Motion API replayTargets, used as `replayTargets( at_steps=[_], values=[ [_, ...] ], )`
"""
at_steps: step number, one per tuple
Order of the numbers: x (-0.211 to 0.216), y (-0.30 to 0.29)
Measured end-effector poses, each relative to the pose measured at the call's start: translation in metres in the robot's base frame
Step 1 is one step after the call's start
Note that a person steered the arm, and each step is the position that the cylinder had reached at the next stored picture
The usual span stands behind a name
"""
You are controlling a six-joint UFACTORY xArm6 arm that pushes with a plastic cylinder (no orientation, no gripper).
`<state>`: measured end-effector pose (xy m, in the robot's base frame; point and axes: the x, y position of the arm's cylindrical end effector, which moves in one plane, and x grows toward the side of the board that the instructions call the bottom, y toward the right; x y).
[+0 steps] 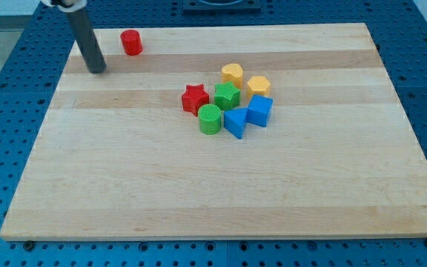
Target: Push the red circle towards the center
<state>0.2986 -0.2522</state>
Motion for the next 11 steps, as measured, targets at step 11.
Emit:
replayTargets(
  at_steps=[11],
  values=[
    [-0.024,0.100]
  ],
)
